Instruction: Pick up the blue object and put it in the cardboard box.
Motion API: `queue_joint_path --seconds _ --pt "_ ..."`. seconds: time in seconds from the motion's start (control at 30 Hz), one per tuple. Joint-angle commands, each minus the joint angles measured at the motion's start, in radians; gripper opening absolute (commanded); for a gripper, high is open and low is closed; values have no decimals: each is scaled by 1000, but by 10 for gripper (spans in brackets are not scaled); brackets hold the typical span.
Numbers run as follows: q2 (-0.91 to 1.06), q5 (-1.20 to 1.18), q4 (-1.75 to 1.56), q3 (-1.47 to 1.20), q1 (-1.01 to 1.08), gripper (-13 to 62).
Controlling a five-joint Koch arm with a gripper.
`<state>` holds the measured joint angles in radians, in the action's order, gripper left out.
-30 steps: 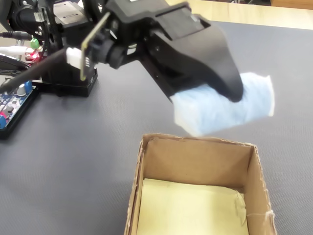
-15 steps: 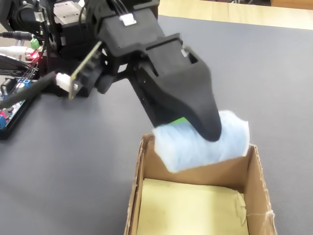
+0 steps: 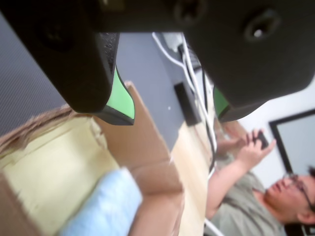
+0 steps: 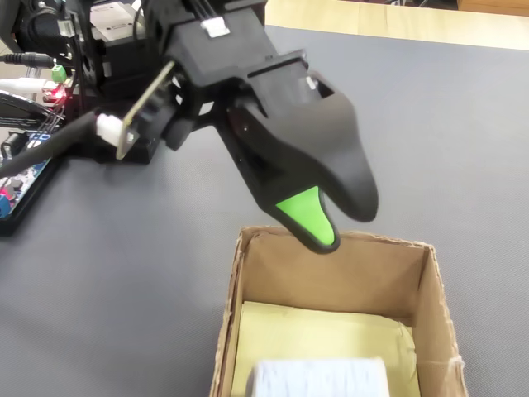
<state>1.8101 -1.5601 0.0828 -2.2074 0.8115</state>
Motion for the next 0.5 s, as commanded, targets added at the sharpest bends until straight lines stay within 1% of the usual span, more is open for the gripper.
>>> queue_joint_path --seconds 0.0,0.23,0.47 --pt "75 -49 -52 32 -55 324" --pt "219 -48 -192 -109 -235 338" --pt "367 -44 -207 -272 -425 343"
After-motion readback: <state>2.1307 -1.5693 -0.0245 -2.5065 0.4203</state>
